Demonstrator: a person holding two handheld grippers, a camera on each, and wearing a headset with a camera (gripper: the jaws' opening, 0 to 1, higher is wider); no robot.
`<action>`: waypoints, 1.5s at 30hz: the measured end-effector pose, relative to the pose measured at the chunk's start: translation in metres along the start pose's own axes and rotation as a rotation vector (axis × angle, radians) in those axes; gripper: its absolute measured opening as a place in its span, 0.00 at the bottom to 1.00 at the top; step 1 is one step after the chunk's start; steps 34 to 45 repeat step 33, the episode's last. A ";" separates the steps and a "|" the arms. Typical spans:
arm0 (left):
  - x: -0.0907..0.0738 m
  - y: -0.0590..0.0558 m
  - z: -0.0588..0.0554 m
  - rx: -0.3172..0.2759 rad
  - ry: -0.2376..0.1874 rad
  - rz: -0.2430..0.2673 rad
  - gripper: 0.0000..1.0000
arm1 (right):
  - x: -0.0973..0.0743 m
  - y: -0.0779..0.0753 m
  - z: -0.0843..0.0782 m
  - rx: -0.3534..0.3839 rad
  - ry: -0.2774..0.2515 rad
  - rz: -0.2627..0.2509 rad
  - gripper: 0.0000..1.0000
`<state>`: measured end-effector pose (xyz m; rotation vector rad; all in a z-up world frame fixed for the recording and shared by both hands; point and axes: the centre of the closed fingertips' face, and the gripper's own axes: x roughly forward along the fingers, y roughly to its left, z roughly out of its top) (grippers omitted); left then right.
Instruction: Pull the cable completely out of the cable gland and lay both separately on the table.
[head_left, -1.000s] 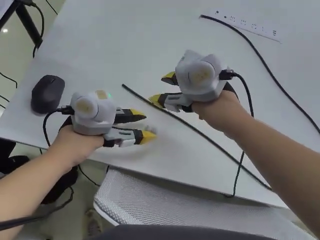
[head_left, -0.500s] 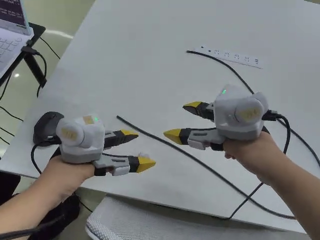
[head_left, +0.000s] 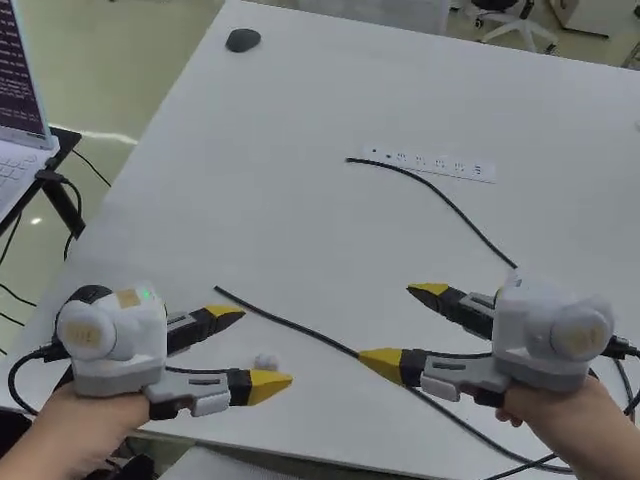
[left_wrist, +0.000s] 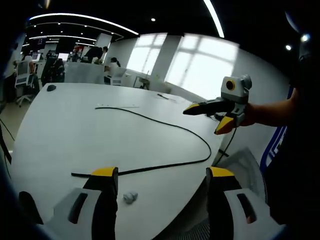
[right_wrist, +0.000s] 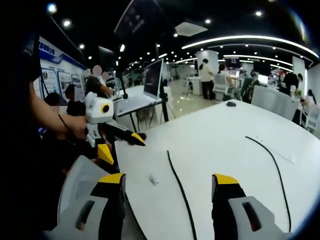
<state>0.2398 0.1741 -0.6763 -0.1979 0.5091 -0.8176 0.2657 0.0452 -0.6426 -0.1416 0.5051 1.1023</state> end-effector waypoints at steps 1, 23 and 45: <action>-0.001 0.000 0.000 0.000 0.000 0.003 0.74 | -0.002 0.000 -0.002 0.003 0.000 -0.002 0.73; -0.017 -0.007 -0.032 0.066 0.157 0.027 0.90 | -0.063 -0.001 -0.103 0.115 0.147 -0.069 0.97; -0.019 -0.008 -0.036 0.046 0.180 0.031 0.96 | -0.066 -0.003 -0.103 0.137 0.148 -0.053 0.99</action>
